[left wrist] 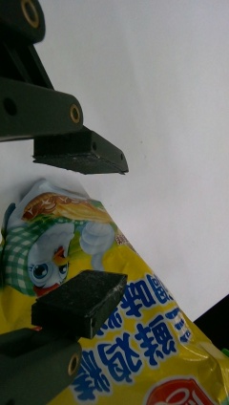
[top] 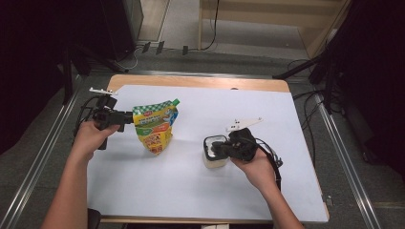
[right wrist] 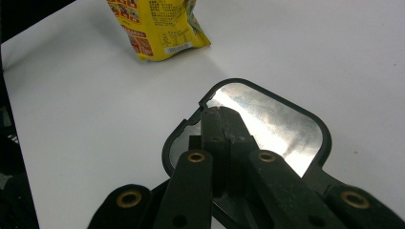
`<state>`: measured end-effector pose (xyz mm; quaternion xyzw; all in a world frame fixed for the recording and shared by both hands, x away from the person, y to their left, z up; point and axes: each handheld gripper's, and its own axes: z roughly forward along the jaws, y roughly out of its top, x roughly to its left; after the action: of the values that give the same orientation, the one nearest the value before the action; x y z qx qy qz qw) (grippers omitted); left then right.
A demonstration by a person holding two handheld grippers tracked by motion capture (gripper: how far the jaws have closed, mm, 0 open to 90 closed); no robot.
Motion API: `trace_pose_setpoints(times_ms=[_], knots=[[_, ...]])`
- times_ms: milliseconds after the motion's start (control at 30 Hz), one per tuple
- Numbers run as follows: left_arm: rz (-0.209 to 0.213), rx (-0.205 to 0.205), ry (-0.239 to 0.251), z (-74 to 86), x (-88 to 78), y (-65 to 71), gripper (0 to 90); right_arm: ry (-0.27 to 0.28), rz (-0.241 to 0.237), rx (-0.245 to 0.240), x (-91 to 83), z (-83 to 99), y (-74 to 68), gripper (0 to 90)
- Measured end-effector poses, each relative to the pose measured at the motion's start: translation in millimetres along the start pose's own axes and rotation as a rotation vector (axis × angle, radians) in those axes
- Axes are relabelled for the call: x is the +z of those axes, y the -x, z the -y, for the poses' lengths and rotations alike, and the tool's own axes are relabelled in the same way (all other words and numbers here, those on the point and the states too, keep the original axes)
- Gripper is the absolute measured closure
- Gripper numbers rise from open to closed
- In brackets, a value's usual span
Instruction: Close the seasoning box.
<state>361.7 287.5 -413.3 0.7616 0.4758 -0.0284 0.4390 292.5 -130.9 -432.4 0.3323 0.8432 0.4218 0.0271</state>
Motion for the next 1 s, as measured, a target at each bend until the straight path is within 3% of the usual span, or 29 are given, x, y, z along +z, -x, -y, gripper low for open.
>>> trace_pose_setpoints(times_ms=[100, 367, 700, 1000], knots=[[0.022, -0.001, 0.018, -0.8, -2.0, 2.1, 41.4, 0.003, 0.001, -0.005, 0.3, 0.2, -0.5, 90.0], [0.006, -0.014, 0.001, 0.0, -0.7, 0.0, 39.8, 0.015, -0.001, 0.013, -2.6, 0.2, 4.4, 80.8], [-0.002, -0.01, -0.012, 0.4, 1.9, 0.3, 38.6, 0.087, 0.046, 0.068, -22.8, 5.7, 30.7, 64.5], [-0.006, -0.009, -0.015, 0.7, 2.6, 0.2, 38.6, 0.13, 0.124, 0.092, -35.8, 18.0, 58.0, 49.7]])
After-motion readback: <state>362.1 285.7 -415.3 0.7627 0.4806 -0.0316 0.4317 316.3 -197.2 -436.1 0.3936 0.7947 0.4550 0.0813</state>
